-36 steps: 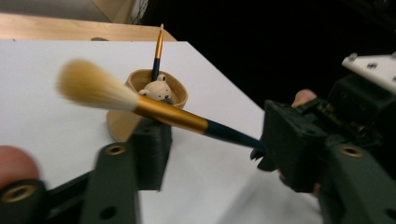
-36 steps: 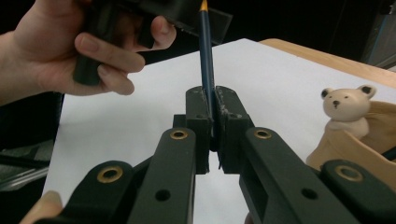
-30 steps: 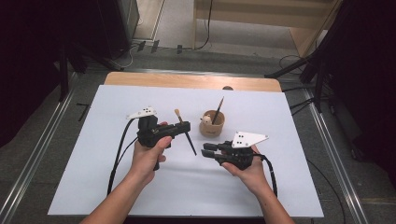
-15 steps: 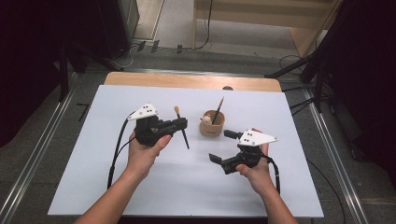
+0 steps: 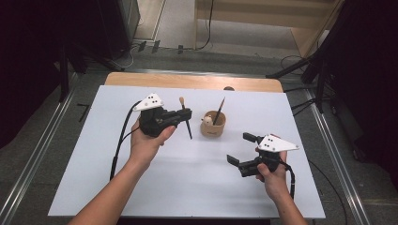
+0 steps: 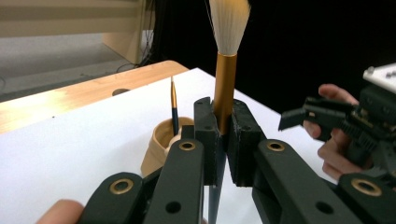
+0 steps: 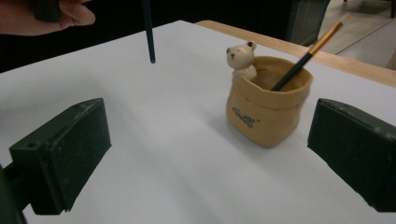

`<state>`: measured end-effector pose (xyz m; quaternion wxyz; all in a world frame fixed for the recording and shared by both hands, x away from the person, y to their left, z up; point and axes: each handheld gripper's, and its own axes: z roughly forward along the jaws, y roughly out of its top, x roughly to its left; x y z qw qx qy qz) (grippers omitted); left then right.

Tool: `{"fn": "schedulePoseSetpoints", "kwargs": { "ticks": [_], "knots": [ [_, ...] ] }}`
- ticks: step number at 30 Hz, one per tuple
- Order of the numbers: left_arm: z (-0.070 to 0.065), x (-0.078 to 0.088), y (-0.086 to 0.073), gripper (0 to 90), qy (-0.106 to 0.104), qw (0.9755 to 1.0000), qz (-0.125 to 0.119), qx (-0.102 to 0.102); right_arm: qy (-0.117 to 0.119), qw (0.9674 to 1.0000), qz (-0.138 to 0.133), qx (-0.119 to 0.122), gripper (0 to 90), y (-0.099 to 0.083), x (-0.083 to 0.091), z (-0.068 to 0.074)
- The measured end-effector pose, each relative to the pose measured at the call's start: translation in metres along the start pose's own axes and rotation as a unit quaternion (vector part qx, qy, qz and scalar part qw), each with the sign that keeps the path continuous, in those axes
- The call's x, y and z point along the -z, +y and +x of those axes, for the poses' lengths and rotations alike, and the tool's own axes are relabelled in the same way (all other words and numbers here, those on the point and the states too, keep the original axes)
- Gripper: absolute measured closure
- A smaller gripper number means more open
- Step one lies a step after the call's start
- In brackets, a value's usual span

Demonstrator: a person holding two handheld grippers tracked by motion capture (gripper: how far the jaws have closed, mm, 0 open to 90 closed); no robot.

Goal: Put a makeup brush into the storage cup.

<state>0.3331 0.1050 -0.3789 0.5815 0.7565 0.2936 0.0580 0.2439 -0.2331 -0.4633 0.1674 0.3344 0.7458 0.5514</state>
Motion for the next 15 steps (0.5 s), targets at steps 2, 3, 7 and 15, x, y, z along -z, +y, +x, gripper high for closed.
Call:
{"fn": "schedulePoseSetpoints", "kwargs": {
  "ticks": [2,3,7,15],
  "knots": [
    [0.002,-0.002,0.002,85.3,-0.004,1.0000,0.004,-0.004,-0.005,1.0000,0.000,-0.003,0.0,-0.003,0.006,-0.003],
    [0.002,-0.002,0.004,85.3,-0.001,0.9999,0.007,-0.008,-0.009,1.0000,0.000,-0.001,0.0,-0.005,0.009,-0.004],
    [0.001,-0.003,0.008,85.4,0.003,0.9999,-0.006,-0.014,-0.019,0.9998,0.001,-0.004,0.0,-0.010,0.022,-0.007],
    [-0.002,-0.008,0.017,85.4,0.002,0.9994,-0.016,-0.031,-0.037,0.9992,0.008,-0.013,0.0,-0.023,0.042,-0.017]
  ]
}}
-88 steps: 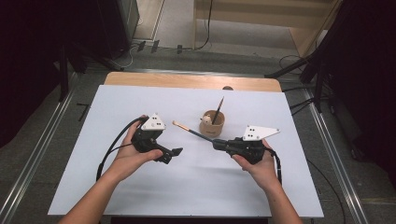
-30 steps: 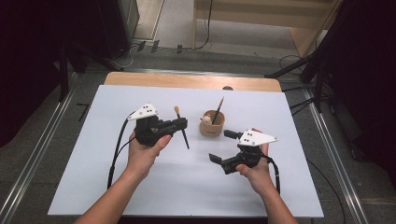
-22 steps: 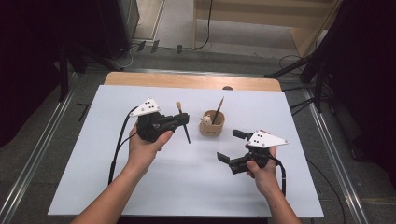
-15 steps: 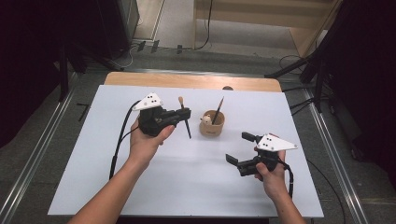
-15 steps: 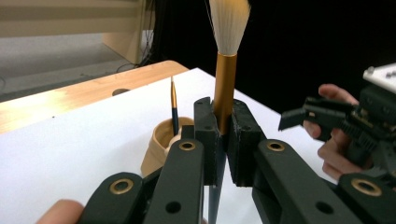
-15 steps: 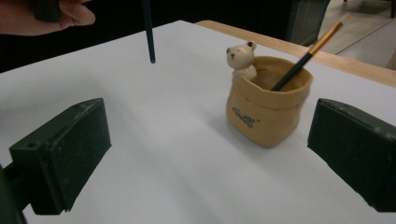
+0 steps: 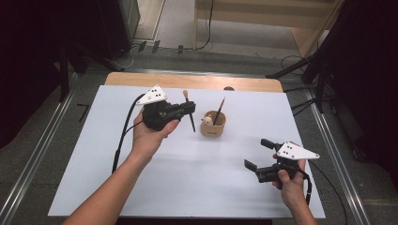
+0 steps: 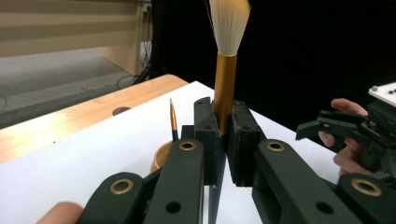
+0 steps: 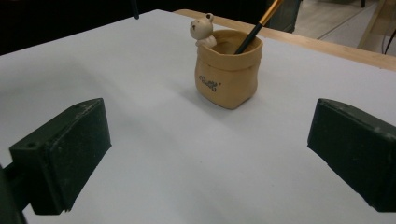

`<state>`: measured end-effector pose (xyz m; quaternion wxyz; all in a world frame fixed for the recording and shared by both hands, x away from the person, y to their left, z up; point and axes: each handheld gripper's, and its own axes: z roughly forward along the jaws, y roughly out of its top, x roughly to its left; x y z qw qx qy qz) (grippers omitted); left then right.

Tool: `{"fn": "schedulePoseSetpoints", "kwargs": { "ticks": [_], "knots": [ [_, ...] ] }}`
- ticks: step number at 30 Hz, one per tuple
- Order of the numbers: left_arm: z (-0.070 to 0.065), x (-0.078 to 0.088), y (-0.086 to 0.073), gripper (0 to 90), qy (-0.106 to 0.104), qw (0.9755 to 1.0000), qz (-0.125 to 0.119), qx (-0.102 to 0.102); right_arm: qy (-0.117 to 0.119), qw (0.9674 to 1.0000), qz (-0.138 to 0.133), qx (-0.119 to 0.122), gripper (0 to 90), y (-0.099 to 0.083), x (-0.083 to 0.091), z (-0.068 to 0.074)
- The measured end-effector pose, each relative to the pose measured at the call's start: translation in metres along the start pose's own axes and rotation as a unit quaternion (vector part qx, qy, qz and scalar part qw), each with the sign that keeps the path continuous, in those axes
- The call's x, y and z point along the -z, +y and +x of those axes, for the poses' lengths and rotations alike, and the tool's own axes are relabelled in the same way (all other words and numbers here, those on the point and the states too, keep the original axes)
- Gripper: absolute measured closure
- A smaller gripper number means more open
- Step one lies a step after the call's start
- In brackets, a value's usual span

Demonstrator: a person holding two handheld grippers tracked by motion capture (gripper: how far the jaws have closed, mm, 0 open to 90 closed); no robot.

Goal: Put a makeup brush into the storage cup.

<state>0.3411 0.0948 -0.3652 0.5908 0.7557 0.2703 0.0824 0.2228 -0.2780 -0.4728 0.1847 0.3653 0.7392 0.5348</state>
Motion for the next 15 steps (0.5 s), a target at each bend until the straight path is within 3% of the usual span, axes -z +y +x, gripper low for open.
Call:
{"fn": "schedulePoseSetpoints", "kwargs": {
  "ticks": [15],
  "knots": [
    [0.009,-0.019,0.017,85.5,0.020,0.9995,-0.025,-0.004,-0.023,0.9996,0.011,-0.014,0.0,-0.014,0.021,-0.009]
  ]
}}
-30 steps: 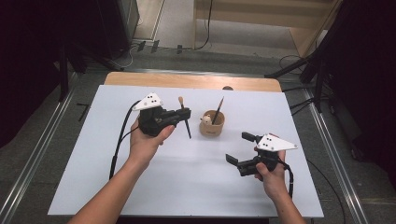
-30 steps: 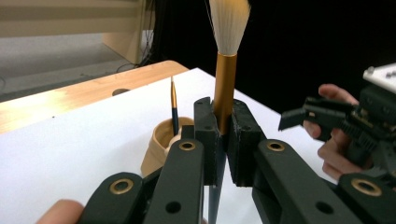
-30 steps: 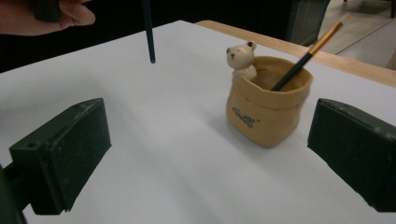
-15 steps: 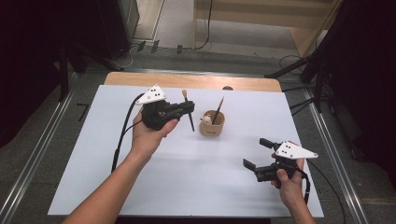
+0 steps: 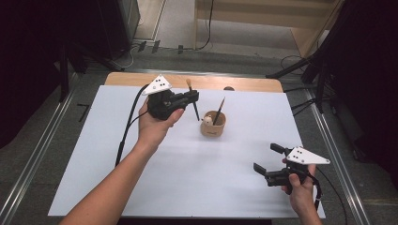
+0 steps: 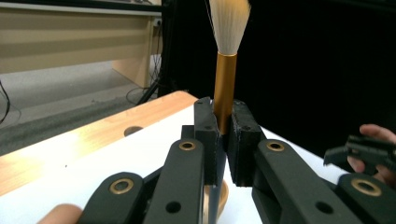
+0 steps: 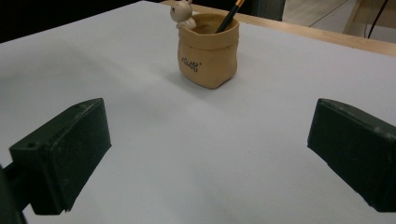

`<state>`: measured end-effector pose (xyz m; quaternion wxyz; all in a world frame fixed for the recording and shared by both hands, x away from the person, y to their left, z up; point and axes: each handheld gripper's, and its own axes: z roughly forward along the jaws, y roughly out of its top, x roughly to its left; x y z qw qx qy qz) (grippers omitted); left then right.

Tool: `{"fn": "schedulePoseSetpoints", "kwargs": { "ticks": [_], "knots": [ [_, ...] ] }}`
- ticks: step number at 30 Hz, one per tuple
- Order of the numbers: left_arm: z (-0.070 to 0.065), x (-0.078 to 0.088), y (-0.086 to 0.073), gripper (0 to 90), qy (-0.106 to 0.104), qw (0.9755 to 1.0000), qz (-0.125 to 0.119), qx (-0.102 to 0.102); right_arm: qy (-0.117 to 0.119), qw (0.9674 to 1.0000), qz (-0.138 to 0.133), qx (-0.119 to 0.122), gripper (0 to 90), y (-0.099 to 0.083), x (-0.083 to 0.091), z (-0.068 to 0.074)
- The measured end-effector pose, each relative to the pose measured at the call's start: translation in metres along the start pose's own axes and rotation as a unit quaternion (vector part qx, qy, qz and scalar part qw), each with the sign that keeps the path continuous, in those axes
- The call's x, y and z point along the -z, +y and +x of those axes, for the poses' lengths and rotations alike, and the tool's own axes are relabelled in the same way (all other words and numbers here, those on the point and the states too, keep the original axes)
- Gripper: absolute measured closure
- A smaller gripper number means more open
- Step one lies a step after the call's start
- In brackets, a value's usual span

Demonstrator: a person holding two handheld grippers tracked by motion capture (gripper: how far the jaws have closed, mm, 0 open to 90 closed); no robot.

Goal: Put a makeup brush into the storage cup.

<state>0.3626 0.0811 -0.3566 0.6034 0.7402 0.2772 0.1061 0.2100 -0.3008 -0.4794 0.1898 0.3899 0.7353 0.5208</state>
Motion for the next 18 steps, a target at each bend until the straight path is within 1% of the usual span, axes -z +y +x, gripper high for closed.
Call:
{"fn": "schedulePoseSetpoints", "kwargs": {
  "ticks": [2,3,7,10,12,16,18],
  "knots": [
    [0.000,-0.004,0.002,85.5,0.001,1.0000,-0.007,0.002,0.001,1.0000,0.000,0.001,0.0,-0.002,0.001,-0.001],
    [0.000,-0.007,0.002,85.5,0.001,1.0000,-0.008,0.002,0.001,1.0000,0.001,-0.003,0.0,-0.002,0.002,-0.001],
    [-0.001,-0.017,0.004,85.5,0.003,0.9999,-0.012,-0.009,0.001,1.0000,0.002,-0.002,0.0,-0.004,0.002,-0.002],
    [-0.001,-0.024,0.005,85.4,0.007,0.9997,-0.019,-0.011,0.000,1.0000,0.003,-0.002,0.0,-0.005,0.002,-0.002],
    [0.000,-0.029,0.004,85.4,0.008,0.9996,-0.026,-0.009,0.001,1.0000,0.003,0.001,0.0,-0.005,0.002,-0.002],
    [0.001,-0.041,-0.001,85.4,0.012,0.9995,-0.024,-0.014,0.001,1.0000,0.001,0.002,0.0,-0.004,0.003,-0.002],
    [0.001,-0.045,-0.004,85.4,0.014,0.9996,-0.018,-0.017,0.000,1.0000,-0.003,0.001,0.0,-0.004,0.004,-0.002]
  ]
}}
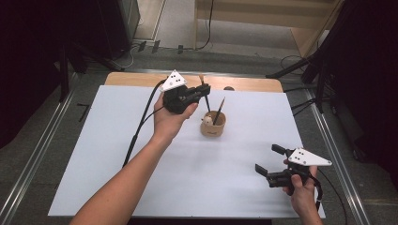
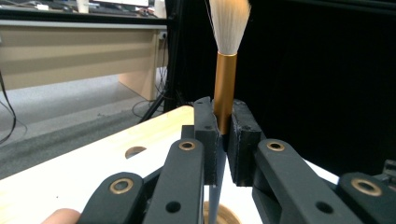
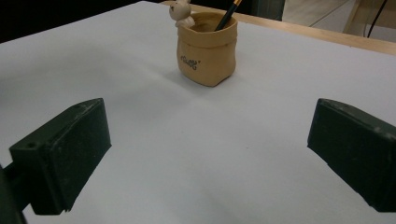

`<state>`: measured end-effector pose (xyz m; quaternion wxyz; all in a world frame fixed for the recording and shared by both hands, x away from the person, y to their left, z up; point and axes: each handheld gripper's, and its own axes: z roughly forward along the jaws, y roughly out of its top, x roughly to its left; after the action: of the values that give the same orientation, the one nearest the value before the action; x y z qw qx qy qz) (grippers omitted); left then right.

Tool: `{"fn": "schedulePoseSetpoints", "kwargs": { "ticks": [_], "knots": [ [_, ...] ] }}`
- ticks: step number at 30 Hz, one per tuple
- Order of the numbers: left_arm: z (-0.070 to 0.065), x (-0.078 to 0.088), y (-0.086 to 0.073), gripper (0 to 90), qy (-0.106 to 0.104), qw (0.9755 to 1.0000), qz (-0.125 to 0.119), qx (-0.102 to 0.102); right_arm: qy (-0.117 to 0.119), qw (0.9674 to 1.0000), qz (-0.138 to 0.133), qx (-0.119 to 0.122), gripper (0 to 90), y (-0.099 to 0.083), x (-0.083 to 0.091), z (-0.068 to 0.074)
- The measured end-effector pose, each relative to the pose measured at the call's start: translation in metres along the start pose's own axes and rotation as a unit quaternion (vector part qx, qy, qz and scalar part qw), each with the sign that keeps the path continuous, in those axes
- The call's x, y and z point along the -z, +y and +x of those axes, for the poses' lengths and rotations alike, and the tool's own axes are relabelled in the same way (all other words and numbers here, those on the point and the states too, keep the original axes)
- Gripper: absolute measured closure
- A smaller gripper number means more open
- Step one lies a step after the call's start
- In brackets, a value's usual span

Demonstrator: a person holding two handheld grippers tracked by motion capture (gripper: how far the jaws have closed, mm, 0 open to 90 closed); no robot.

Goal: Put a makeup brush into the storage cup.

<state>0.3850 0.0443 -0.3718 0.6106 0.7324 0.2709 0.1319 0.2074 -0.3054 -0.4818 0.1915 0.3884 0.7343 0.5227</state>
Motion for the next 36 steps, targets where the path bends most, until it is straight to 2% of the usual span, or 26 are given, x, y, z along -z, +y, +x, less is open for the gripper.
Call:
{"fn": "schedulePoseSetpoints", "kwargs": {
  "ticks": [7,16,22,30,33,36],
  "knots": [
    [0.002,-0.018,-0.013,85.4,0.012,0.9998,0.014,-0.004,0.002,1.0000,0.001,-0.002,0.0,0.000,0.000,0.001],
    [0.003,-0.035,-0.031,85.3,0.014,0.9995,0.026,-0.006,0.001,1.0000,0.000,-0.005,0.0,0.000,0.001,-0.001],
    [0.002,-0.041,-0.038,85.3,0.008,0.9992,0.036,-0.014,0.001,1.0000,-0.004,-0.004,0.0,-0.001,0.001,-0.002],
    [0.004,-0.046,-0.046,85.1,0.030,0.9971,0.066,-0.025,0.001,1.0000,-0.004,-0.005,0.0,-0.001,0.001,-0.001],
    [0.005,-0.047,-0.047,85.0,0.035,0.9957,0.083,-0.022,0.002,1.0000,-0.004,-0.005,0.0,-0.001,0.001,-0.001],
    [0.006,-0.046,-0.049,84.5,0.034,0.9960,0.082,-0.011,0.003,1.0000,-0.004,-0.006,0.0,-0.001,0.001,-0.001]
  ]
}}
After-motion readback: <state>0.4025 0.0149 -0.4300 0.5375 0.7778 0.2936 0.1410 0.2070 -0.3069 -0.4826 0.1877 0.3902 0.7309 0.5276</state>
